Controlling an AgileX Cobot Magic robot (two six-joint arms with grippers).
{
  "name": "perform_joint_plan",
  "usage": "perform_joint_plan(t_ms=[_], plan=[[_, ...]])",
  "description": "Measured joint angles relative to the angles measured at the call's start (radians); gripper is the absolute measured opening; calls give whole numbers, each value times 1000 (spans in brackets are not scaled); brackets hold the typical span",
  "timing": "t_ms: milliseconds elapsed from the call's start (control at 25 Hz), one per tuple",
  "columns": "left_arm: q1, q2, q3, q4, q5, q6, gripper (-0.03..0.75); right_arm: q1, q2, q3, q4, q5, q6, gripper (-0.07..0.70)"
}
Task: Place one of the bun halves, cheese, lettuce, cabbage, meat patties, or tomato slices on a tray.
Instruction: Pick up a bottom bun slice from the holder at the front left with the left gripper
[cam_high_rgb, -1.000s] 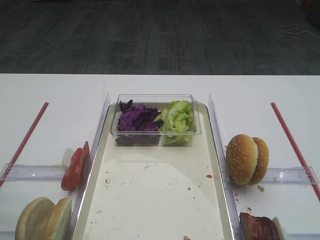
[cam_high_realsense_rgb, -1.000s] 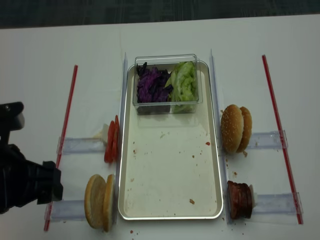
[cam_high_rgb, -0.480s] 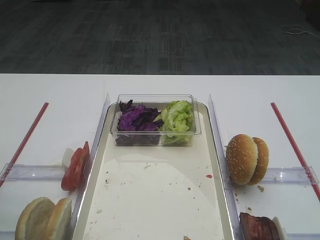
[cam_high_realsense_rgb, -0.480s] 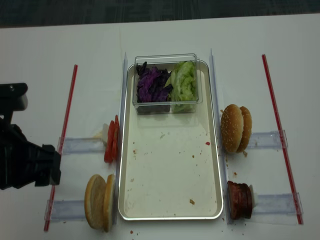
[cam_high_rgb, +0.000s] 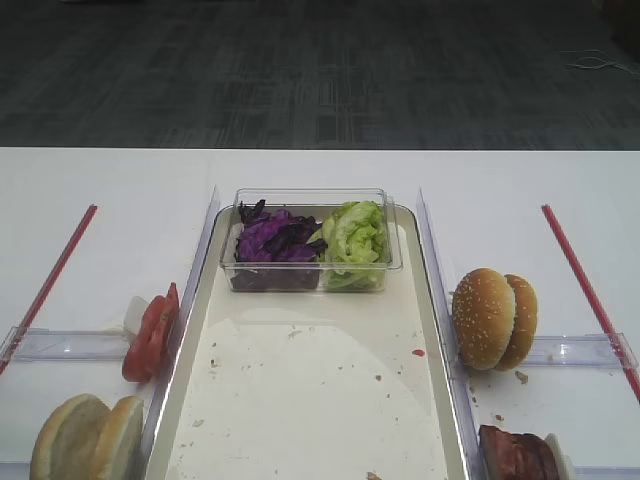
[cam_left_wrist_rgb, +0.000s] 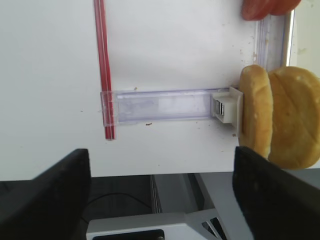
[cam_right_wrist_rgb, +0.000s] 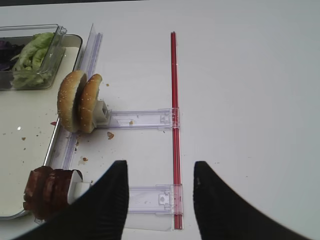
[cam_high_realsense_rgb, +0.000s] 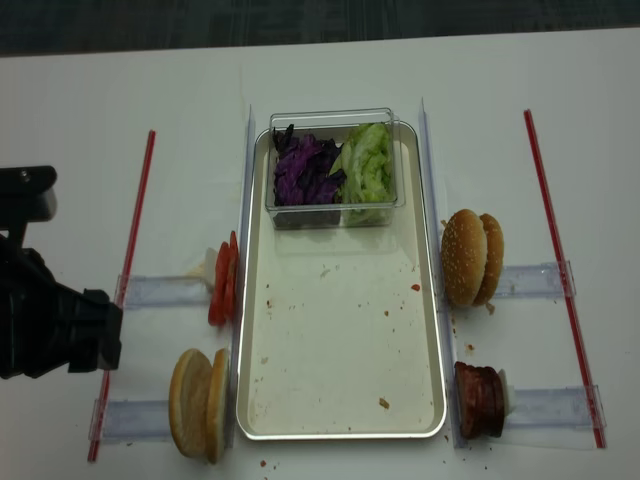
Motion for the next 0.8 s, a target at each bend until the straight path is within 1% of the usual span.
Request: perform_joint_plan(t_ms=[280,400,480,560,800], plan=[[0,0,0,-36,0,0,540,0,0,0,0,0,0,324],[-33,0,0,-43,0,-6,538,0,0,0,0,0,0,324],[-91,7,-7,-43,0,-21,538,0,0,0,0,0,0,324],[-162,27,-19,-43,0,-70,538,0,0,0,0,0,0,324],[-416,122,-69,-36,-2,-236,538,0,0,0,0,0,0,324]])
